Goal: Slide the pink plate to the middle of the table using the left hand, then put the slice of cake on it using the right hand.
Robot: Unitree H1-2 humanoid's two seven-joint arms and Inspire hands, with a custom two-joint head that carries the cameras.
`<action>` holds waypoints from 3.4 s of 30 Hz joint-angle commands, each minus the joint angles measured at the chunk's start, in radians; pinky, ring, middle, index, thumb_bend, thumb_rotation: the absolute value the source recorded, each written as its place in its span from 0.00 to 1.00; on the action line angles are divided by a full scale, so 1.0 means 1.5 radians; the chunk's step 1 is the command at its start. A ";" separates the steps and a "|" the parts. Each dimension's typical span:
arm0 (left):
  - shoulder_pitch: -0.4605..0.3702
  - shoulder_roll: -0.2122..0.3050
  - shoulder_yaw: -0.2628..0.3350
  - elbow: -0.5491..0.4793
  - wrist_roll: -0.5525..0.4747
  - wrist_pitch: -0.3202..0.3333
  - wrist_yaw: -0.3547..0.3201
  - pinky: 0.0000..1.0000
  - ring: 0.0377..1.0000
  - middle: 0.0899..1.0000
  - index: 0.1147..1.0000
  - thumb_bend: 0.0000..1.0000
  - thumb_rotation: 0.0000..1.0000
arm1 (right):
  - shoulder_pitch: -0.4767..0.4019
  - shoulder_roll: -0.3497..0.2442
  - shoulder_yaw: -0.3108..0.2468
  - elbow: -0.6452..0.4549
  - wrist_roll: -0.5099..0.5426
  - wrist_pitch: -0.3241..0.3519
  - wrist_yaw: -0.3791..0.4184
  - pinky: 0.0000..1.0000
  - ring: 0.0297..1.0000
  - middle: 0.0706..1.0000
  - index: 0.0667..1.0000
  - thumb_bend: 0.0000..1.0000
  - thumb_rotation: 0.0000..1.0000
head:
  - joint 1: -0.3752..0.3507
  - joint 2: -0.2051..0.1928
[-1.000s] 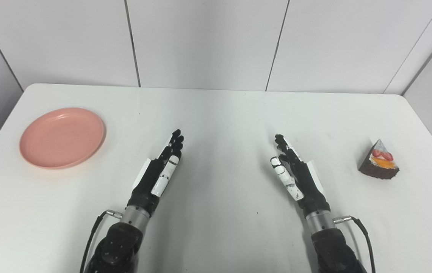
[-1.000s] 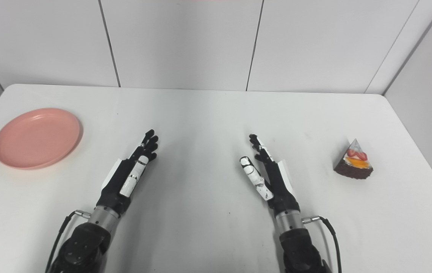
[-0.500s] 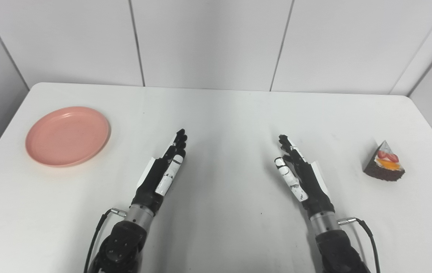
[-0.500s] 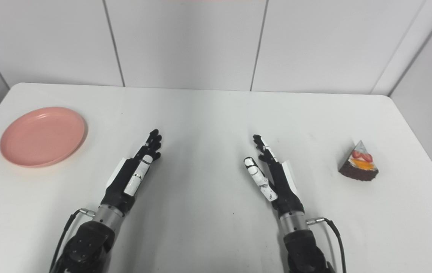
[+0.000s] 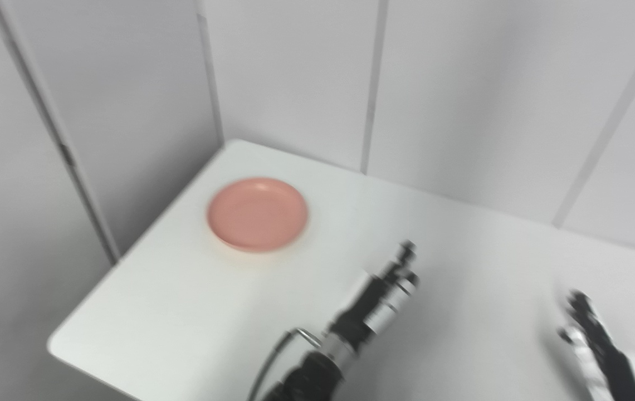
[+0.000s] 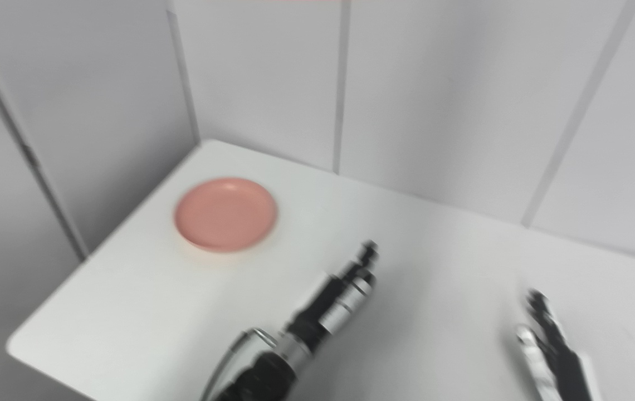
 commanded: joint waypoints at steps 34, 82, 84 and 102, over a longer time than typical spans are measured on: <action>-0.017 0.000 0.039 -0.119 -0.079 0.101 -0.056 0.91 0.95 0.96 0.95 0.38 1.00 | 0.014 -0.008 -0.003 0.012 -0.009 0.001 0.015 0.94 0.94 0.95 0.95 0.31 1.00 | -0.008 0.028; -0.118 0.145 0.406 -0.314 -0.238 0.122 0.084 0.92 0.92 0.94 0.91 0.40 1.00 | 0.021 -0.027 -0.014 -0.025 0.009 0.030 0.043 0.94 0.95 0.95 0.94 0.24 1.00 | 0.036 0.044; -0.117 0.148 0.413 -0.307 -0.239 0.122 0.088 0.92 0.93 0.94 0.92 0.40 1.00 | 0.021 -0.028 -0.015 -0.027 0.011 0.034 0.044 0.94 0.95 0.96 0.95 0.25 1.00 | 0.040 0.044; -0.116 0.166 0.453 -0.200 -0.277 0.119 0.106 0.97 0.97 0.98 0.97 0.36 1.00 | 0.023 -0.028 -0.016 -0.035 0.010 0.036 0.044 0.95 0.96 0.96 0.95 0.22 1.00 | 0.050 0.043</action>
